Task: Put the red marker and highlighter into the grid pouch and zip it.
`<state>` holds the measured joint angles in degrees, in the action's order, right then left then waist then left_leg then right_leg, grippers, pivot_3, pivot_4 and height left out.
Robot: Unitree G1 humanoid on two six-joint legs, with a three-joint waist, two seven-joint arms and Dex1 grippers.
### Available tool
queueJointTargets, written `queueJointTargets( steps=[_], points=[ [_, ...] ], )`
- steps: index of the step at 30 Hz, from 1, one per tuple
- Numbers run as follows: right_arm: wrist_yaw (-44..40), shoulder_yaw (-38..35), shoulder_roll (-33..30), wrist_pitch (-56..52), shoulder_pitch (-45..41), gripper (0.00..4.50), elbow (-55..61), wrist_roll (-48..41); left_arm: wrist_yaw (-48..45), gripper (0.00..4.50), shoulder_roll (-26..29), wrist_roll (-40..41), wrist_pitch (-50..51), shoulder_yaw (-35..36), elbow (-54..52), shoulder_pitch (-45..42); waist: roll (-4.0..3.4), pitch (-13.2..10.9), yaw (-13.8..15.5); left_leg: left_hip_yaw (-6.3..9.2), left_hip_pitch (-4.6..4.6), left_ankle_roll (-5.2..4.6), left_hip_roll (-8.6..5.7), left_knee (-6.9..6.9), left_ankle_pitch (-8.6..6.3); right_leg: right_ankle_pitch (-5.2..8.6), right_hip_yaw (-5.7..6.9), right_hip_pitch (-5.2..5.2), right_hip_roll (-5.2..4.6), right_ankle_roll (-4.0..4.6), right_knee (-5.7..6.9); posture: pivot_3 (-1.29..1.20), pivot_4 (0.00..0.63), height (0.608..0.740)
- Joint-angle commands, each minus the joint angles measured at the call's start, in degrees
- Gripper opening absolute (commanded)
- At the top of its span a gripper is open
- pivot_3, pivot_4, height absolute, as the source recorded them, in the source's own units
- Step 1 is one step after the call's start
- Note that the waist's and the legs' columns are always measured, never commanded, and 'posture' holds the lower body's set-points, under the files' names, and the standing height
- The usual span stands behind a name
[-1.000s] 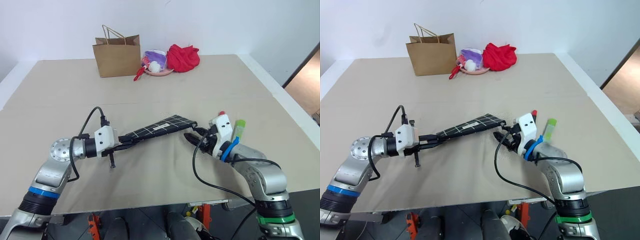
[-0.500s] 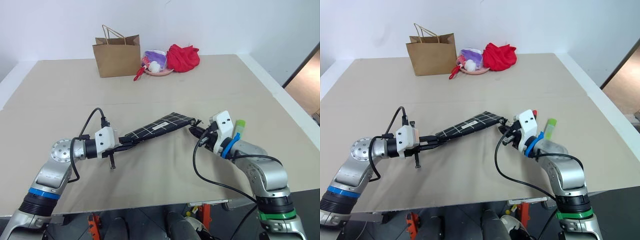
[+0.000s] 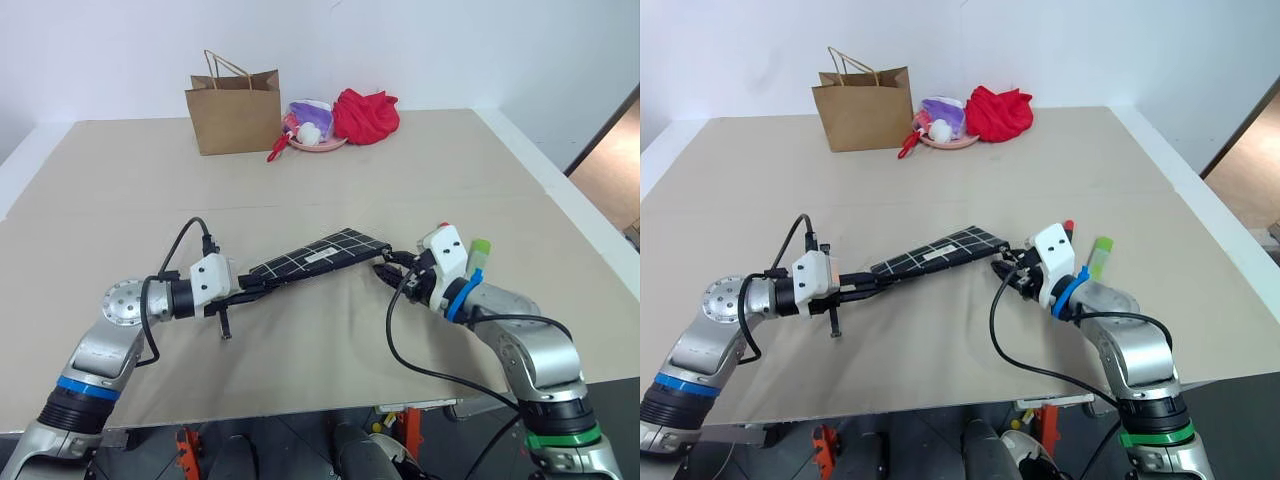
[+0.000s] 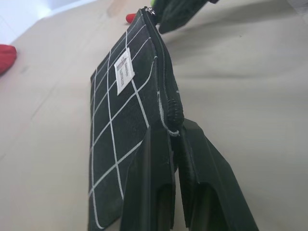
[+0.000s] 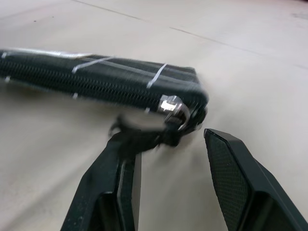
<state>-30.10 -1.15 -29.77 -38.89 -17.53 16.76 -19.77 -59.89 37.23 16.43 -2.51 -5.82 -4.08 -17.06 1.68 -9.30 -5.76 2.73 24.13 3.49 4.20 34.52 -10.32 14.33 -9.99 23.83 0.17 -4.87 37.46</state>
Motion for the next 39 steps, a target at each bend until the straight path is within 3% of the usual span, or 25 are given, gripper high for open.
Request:
queueJointTargets(
  steps=[1,15,18,21,39],
  points=[
    [0.1,-2.3,-0.5,0.6,-1.7,2.3,1.8,-0.6,0.4,0.0,0.2,0.4,-0.2,1.6,-2.2,0.1,0.0,0.0,0.0,0.0,0.0,0.0,0.0,0.0,0.0,0.0,0.0,0.0,0.0,0.0,0.0,0.0,0.15,0.74],
    [0.1,-1.5,1.2,1.0,-1.8,2.3,-0.7,-0.6,0.7,0.0,0.1,0.8,0.4,1.5,-3.5,0.6,0.0,0.0,0.0,0.0,0.0,0.0,0.0,0.0,0.0,0.0,0.0,0.0,0.0,0.0,0.0,0.0,0.15,0.74],
    [0.0,-1.5,1.2,1.1,-2.0,1.51,-0.9,-0.5,0.7,0.0,0.1,0.9,0.5,1.5,-3.8,0.8,0.0,0.0,0.0,0.0,0.0,0.0,0.0,0.0,0.0,0.0,0.0,0.0,0.0,0.0,0.0,0.0,0.15,0.74],
    [-0.1,-1.5,1.2,1.2,-2.3,0.05,-1.1,-0.5,0.8,0.0,0.2,0.9,0.5,1.6,-3.8,1.0,0.0,0.0,0.0,0.0,0.0,0.0,0.0,0.0,0.0,0.0,0.0,0.0,0.0,0.0,0.0,0.0,0.15,0.74],
    [-2.4,4.8,-1.0,-3.1,-4.3,0.05,6.4,-0.3,2.0,0.0,-1.2,0.9,2.0,1.0,-5.0,0.7,0.0,0.0,0.0,0.02,0.0,0.0,0.0,0.0,0.0,0.0,0.02,0.0,0.0,0.0,0.0,0.0,0.15,0.74]
  ],
)
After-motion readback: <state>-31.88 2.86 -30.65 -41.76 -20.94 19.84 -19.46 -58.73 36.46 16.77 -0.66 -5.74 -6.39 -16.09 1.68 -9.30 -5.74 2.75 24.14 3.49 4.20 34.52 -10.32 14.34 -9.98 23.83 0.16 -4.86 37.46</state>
